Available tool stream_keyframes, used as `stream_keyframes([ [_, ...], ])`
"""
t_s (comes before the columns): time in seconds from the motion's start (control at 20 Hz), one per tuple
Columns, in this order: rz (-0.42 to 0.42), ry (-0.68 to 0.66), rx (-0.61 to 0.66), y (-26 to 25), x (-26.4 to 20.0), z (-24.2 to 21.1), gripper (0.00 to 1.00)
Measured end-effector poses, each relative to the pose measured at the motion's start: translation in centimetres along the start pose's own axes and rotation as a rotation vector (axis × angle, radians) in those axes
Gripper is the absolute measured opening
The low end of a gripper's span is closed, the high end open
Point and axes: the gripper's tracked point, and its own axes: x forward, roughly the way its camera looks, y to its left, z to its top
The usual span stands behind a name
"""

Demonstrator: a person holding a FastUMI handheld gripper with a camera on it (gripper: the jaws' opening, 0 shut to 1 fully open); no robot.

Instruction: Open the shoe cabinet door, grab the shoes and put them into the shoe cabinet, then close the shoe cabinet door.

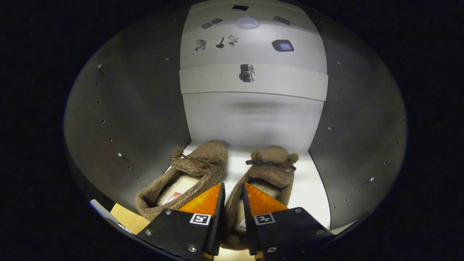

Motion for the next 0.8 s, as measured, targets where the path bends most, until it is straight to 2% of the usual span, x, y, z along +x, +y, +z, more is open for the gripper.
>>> stream_keyframes([
  [0.1, -0.035, -0.009, -0.034, -0.4, -0.7, 0.0, 0.47],
  [0.15, -0.042, -0.019, -0.04, -0.2, -1.1, 0.1, 0.6],
  [0.2, -0.046, -0.028, -0.041, -0.1, -1.6, 0.2, 0.66],
  [0.25, -0.053, -0.038, -0.038, -0.1, -2.2, 0.4, 0.76],
  [0.35, -0.061, -0.062, -0.027, 0.3, -3.7, 0.9, 0.86],
  [0.5, -0.076, -0.117, -0.014, 1.0, -6.9, 1.9, 0.93],
  [0.8, -0.102, -0.233, -0.012, 3.8, -16.1, 2.2, 0.93],
])
